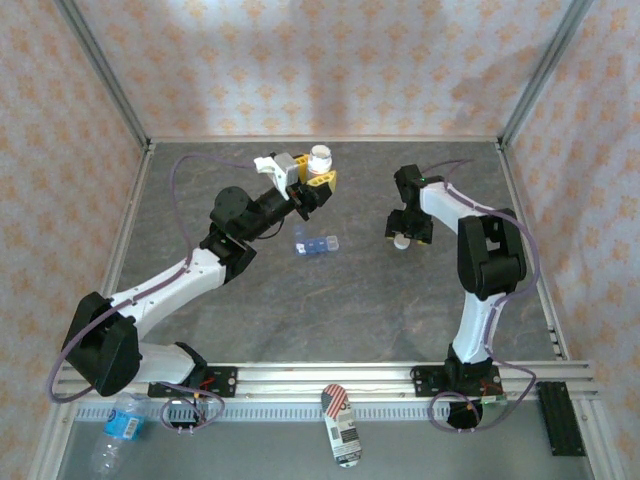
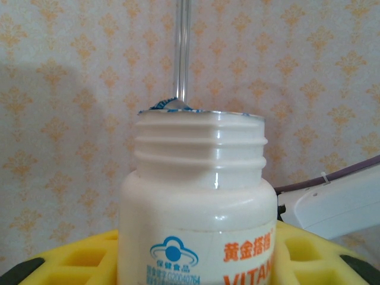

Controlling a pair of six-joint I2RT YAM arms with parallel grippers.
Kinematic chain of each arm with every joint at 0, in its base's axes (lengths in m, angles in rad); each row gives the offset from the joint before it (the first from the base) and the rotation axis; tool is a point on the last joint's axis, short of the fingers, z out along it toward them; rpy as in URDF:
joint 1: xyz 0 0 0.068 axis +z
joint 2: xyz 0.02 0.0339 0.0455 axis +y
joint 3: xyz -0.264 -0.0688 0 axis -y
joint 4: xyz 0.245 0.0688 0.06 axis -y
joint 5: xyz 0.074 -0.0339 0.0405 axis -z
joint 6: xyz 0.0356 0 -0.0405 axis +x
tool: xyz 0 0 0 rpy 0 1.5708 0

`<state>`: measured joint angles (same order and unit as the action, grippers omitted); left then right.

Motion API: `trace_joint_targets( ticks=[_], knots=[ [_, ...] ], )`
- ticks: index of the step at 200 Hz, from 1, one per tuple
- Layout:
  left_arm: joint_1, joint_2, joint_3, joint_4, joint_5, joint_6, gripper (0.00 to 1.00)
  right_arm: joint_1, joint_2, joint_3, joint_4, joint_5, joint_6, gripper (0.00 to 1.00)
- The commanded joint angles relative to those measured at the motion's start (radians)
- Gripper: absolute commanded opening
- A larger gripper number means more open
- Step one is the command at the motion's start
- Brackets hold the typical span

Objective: Sort the pills into containers

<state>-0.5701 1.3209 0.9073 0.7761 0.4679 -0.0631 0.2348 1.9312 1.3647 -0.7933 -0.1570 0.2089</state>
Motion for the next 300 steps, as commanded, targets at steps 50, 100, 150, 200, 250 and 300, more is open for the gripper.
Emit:
trace_joint_targets(
  ticks=[50, 100, 150, 200, 250, 300],
  knots=[
    [-0.015, -0.004, -0.011, -0.026, 0.012, -0.002, 0.00, 0.003, 0.037, -0.005, 0.020, 0.001, -0.002, 0.68],
    [-0.020, 0.003, -0.006, -0.038, 0.011, 0.001, 0.00, 0.003, 0.043, -0.008, 0.031, -0.006, -0.004, 0.61],
    [-0.022, 0.006, -0.007, -0.049, 0.009, 0.003, 0.00, 0.002, 0.034, -0.020, 0.040, -0.025, -0.009, 0.48],
    [-0.023, 0.008, -0.075, -0.040, -0.039, 0.056, 0.00, 0.003, -0.056, -0.029, 0.028, -0.080, 0.009, 0.38],
    [-0.024, 0.076, -0.184, 0.033, -0.102, 0.186, 0.00, 0.016, -0.236, 0.092, -0.073, -0.228, 0.007, 0.36],
    [-0.022, 0.222, -0.227, 0.206, -0.042, 0.274, 0.00, 0.018, -0.287, 0.289, -0.177, -0.460, -0.049, 0.36]
  ],
)
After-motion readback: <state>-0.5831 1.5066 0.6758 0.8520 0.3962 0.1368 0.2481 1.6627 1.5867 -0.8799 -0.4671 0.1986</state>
